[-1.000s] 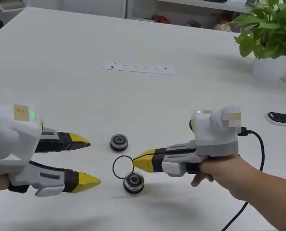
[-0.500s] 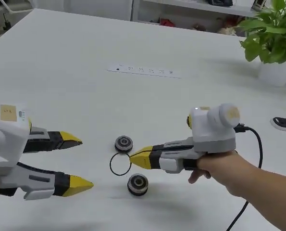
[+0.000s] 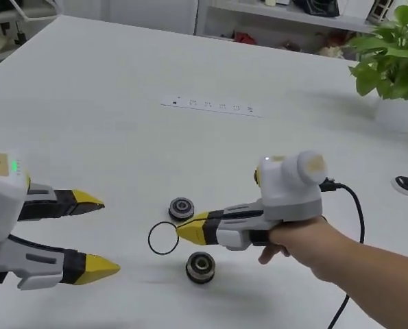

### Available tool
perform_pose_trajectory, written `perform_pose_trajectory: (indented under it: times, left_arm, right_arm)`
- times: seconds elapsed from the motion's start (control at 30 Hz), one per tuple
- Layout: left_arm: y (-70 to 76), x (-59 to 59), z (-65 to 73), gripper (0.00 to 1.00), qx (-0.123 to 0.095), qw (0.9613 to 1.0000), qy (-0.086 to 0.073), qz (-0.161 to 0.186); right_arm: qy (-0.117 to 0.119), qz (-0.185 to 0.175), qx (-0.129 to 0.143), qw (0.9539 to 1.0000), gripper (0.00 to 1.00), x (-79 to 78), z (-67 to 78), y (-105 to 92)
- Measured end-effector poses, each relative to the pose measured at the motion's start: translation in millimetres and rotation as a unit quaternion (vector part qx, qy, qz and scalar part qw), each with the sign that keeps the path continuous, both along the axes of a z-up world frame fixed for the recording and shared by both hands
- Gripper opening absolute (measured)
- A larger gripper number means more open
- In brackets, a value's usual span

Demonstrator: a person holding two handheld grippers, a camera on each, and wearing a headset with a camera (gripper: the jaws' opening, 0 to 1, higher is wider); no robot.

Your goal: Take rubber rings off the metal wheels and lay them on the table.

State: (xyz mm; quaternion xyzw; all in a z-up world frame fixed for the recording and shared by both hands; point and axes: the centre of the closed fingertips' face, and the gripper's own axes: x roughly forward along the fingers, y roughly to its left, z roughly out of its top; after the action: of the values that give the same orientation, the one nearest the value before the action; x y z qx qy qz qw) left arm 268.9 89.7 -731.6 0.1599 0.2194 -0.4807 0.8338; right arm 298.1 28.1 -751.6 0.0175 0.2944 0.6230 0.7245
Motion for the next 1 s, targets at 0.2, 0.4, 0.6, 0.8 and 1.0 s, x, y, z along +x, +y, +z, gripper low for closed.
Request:
perform_pose_trajectory:
  times: [0.2, 0.4, 0.6, 0.8, 1.0]
  left_arm:
    - [3.1, -0.2, -0.6, 0.57, 0.002, 1.0000, 0.001, 0.003]
    - [5.8, -0.6, -1.8, 0.57, 0.003, 1.0000, 0.002, 0.006]
    - [8.3, -0.9, -2.0, 0.57, 0.004, 0.9999, 0.003, 0.010]
    - [10.9, -2.0, -2.9, 0.57, 0.006, 0.9999, 0.003, 0.012]
    - [13.4, -2.9, -3.6, 0.57, 0.008, 0.9999, 0.005, 0.014]
  right_arm:
    - [-0.002, 0.011, -0.009, 0.9999, 0.00, -3.0, -5.8, 10.0]
    - [-0.005, 0.023, -0.018, 0.9996, 0.00, -7.2, -12.3, 19.0]
    - [-0.013, 0.026, -0.029, 0.9992, 0.00, -8.0, -18.1, 23.9]
    - [-0.026, 0.029, -0.038, 0.9985, 0.00, -7.9, -22.1, 28.8]
    - [-0.038, 0.047, -0.055, 0.9966, 0.00, -13.0, -30.2, 31.8]
